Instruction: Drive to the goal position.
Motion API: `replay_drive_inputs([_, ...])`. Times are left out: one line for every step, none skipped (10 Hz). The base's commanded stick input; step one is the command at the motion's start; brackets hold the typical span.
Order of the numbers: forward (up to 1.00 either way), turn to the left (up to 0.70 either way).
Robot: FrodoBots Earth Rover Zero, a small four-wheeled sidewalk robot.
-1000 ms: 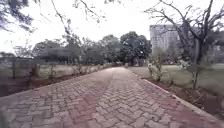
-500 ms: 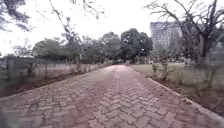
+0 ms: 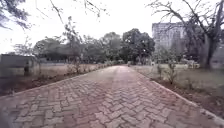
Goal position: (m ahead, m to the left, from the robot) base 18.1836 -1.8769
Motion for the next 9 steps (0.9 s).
replay_drive_inputs([0.7, -0.07])
replay_drive_inputs([0.7, -0.07])
replay_drive_inputs([0.7, -0.02])
replay_drive_inputs([0.7, 0.0])
replay_drive_inputs([0.7, 0.0])
replay_drive_inputs([0.7, 0.0])
replay_drive_inputs([0.7, 0.0])
replay_drive_inputs([0.7, 0.0])
replay_drive_inputs([0.7, 0.0])
